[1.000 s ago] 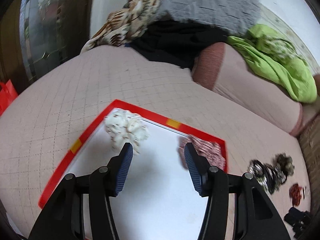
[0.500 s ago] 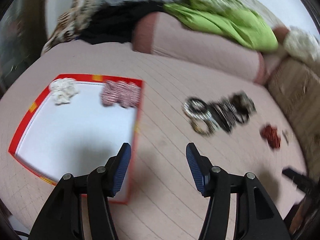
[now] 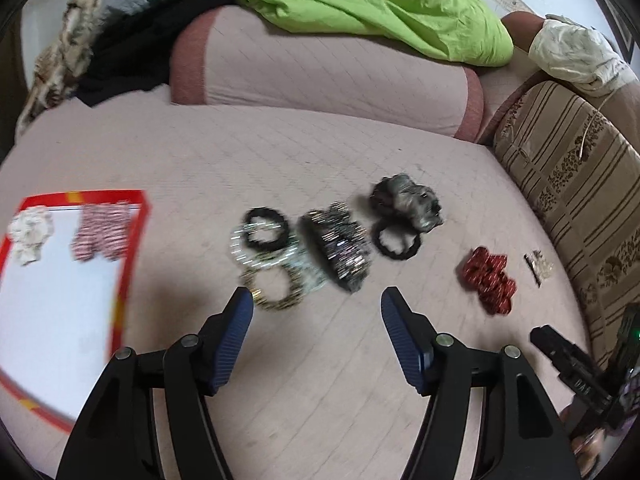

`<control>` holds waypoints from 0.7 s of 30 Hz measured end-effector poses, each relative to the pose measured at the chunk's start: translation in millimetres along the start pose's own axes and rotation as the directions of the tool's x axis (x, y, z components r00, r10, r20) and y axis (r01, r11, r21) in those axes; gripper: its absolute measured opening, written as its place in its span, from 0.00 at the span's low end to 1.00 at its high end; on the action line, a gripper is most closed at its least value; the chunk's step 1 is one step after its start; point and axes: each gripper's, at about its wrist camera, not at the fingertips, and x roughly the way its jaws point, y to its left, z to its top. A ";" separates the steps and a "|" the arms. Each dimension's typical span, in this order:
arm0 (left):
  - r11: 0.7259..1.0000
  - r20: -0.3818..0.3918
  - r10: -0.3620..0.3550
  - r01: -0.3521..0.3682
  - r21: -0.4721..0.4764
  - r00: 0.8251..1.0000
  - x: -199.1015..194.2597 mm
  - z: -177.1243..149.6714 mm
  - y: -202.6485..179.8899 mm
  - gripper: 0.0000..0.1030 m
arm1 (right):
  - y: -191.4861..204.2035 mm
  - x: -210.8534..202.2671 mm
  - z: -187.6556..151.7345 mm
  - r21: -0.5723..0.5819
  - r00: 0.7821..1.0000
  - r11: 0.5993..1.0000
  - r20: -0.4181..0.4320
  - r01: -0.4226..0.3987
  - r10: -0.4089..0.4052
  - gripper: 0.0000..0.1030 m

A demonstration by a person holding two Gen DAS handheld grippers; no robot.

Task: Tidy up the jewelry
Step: 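Grasp the rhinestone butterfly clip with left tool while right tool grasps red polka-dot scrunchie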

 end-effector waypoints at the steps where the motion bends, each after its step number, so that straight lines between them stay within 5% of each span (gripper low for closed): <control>1: 1.000 -0.012 -0.005 0.005 -0.005 1.000 9.7 6.4 -4.8 0.64 | -0.4 6.7 7.4 -0.005 1.000 1.000 0.000 -0.001 0.001 0.73; 8: 0.998 -0.080 0.053 -0.051 0.027 0.995 69.6 34.7 -26.2 0.64 | 5.5 45.2 39.0 -0.071 0.998 0.996 0.028 0.053 -0.052 0.77; 17: 0.990 -0.157 0.131 -0.122 0.064 0.979 126.4 37.7 -35.1 0.64 | -6.4 77.4 45.5 -0.063 1.000 0.998 -0.002 0.005 -0.005 0.77; 21: 0.989 -0.160 0.135 -0.125 0.074 0.978 133.7 34.9 -39.6 0.58 | -7.9 85.4 45.7 -0.066 0.999 0.998 -0.027 -0.019 0.018 0.57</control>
